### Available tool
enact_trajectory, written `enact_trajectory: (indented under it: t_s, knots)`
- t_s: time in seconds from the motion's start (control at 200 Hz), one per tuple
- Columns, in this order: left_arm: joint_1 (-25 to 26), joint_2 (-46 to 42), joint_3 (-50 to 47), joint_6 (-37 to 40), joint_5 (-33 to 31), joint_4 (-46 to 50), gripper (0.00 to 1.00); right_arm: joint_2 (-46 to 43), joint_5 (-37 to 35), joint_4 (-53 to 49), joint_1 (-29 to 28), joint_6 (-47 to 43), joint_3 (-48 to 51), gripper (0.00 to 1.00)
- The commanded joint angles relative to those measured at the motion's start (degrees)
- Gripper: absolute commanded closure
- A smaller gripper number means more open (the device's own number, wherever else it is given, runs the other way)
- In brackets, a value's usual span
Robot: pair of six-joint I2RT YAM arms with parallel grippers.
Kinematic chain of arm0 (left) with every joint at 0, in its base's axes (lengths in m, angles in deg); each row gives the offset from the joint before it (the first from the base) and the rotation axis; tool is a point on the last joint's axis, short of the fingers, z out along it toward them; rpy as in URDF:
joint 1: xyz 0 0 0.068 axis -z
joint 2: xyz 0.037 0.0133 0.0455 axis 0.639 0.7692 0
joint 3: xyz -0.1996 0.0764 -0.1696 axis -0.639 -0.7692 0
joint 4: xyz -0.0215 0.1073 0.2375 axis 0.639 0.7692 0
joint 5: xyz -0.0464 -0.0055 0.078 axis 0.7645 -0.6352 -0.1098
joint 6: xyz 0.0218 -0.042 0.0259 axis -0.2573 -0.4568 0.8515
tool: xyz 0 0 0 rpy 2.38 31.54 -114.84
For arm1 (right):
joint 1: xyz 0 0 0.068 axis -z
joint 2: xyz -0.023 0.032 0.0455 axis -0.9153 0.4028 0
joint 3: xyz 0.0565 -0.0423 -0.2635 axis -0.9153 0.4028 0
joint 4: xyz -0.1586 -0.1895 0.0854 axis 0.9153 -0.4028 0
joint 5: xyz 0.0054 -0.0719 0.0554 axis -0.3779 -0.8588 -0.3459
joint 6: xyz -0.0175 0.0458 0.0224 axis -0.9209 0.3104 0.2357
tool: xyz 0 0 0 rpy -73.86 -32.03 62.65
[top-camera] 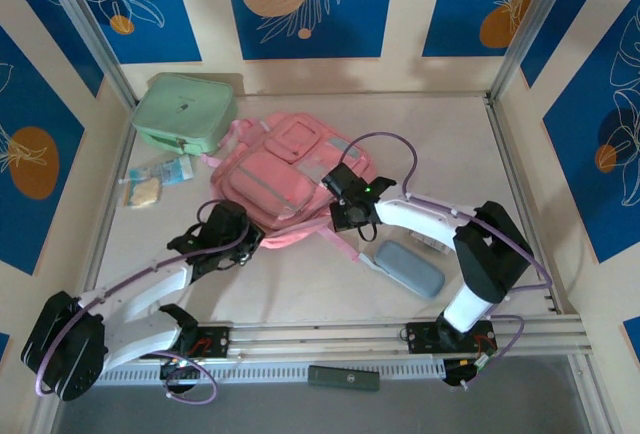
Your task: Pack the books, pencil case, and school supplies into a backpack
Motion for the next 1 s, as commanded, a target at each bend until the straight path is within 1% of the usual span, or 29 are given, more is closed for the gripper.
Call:
enact_trajectory:
  t_s: [0.0,0.03,0.08,0.105,0.135,0.155,0.215,0.29,0.36,0.425,0.49,0.52,0.575,0.655,0.725,0.795,0.86,0.92,0.995]
  knots:
    - [-2.76,-1.34,0.71,7.17,-1.71,6.73,1.00,-0.41,-4.10,-4.76,1.39,-0.93,-2.62,1.00]
    - [-3.03,-1.06,1.00,8.14,-1.08,6.60,1.00,-0.67,-2.59,-4.88,1.20,-1.04,-3.02,1.00]
    - [-3.26,-0.78,1.79,9.20,-0.37,7.06,1.00,-1.51,2.03,-4.61,0.78,-1.94,-3.18,1.00]
    - [-3.23,-0.63,2.07,10.04,0.07,7.00,0.94,-1.89,3.65,-4.60,0.50,-1.99,-3.18,1.00]
    - [-3.22,-0.74,2.68,10.85,0.17,7.70,0.83,-2.50,5.32,-4.97,0.35,-1.64,-3.18,1.00]
    - [-3.22,-0.91,2.98,11.27,0.13,8.39,0.80,-2.98,6.12,-5.31,0.18,-1.34,-3.16,1.00]
    - [-3.18,-2.05,4.02,13.65,-0.06,10.03,0.77,-4.62,8.12,-6.44,0.18,-0.18,-3.09,0.86]
    - [-3.17,-4.10,5.83,17.20,-0.79,12.92,0.67,-7.03,10.45,-7.30,0.67,1.28,-3.07,0.74]
    - [-3.00,-5.39,8.99,19.27,-3.56,18.71,0.64,-8.81,13.37,-7.44,1.98,3.23,-3.67,0.62]
    - [-2.65,-6.59,9.99,20.08,-5.03,19.81,0.64,-8.75,15.64,-7.50,4.12,5.72,-4.92,0.55]
    - [-2.15,-6.83,9.84,20.00,-4.01,17.27,0.62,-6.60,17.14,-7.33,6.33,8.25,-6.78,0.50]
    - [-1.96,-6.21,10.23,20.25,-3.20,16.18,0.61,-4.99,17.72,-7.40,7.30,9.13,-7.79,0.49]
    - [-1.14,-4.59,12.00,20.38,-3.64,16.40,0.61,-1.69,18.03,-8.05,8.72,11.14,-10.61,0.48]
    - [1.48,-2.26,13.78,20.70,-5.61,15.37,0.61,2.62,18.87,-7.68,10.34,13.55,-13.89,0.48]
    - [3.48,0.15,14.79,21.37,-5.66,12.34,0.60,5.63,19.80,-7.29,11.83,15.38,-16.68,0.47]
    - [5.34,3.38,16.71,21.28,-6.20,12.04,0.60,8.67,19.03,-8.48,12.84,17.95,-19.46,0.46]
    - [6.89,6.18,17.92,21.34,-6.61,10.63,0.60,11.32,19.03,-10.00,13.34,20.41,-21.31,0.46]
    - [8.10,8.35,18.41,21.27,-7.24,9.38,0.60,12.84,19.25,-9.35,13.20,22.11,-21.84,0.46]
    - [8.49,10.87,18.86,21.16,-7.22,8.44,0.60,14.11,19.44,-8.67,13.17,23.83,-21.82,0.51]
